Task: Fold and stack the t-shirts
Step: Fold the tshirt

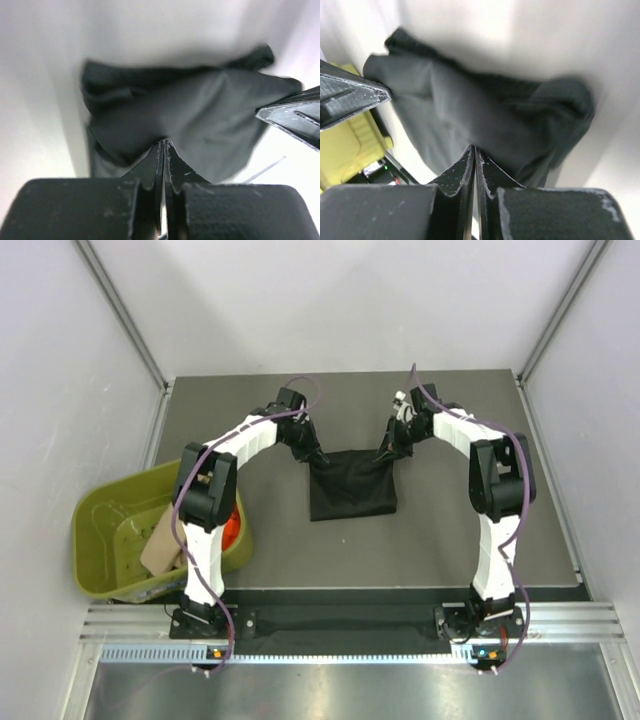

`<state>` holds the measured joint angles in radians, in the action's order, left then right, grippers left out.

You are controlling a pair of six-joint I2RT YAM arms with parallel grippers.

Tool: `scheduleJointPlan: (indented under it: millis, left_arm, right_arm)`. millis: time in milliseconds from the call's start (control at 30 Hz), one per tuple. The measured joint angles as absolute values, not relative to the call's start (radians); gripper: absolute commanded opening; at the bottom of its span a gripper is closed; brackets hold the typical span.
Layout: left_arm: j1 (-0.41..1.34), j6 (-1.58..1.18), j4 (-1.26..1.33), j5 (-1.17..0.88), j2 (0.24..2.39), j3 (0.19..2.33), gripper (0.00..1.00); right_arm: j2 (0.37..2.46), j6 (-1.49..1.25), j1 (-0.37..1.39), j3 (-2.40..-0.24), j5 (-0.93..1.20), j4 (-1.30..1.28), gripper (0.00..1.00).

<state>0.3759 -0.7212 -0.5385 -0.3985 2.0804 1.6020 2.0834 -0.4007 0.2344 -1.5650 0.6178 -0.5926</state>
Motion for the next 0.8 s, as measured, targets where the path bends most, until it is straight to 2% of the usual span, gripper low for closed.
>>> scheduleJointPlan:
  millis: [200, 500, 600, 633, 800]
  left_arm:
    - [0.355, -0.673, -0.529, -0.350, 2.184, 1.676, 0.02]
    - [0.301, -0.579, -0.540, -0.290, 2.314, 1.842, 0.05]
    - [0.295, -0.557, -0.574, -0.269, 2.317, 1.874, 0.07]
    - [0.295, -0.550, -0.590, -0.263, 2.317, 1.892, 0.10]
    - [0.294, -0.543, -0.618, -0.262, 2.295, 1.929, 0.15]
  right_arm:
    - [2.204, -0.430, 0.194, -1.598, 0.639, -0.504, 0.07]
    - [2.349, -0.457, 0.147, -1.776, 0.702, -0.463, 0.25]
    - [2.352, -0.460, 0.139, -1.808, 0.693, -0.482, 0.27]
    - [2.352, -0.459, 0.137, -1.826, 0.687, -0.500, 0.33]
    - [2.343, -0.450, 0.134, -1.916, 0.650, -0.575, 0.48]
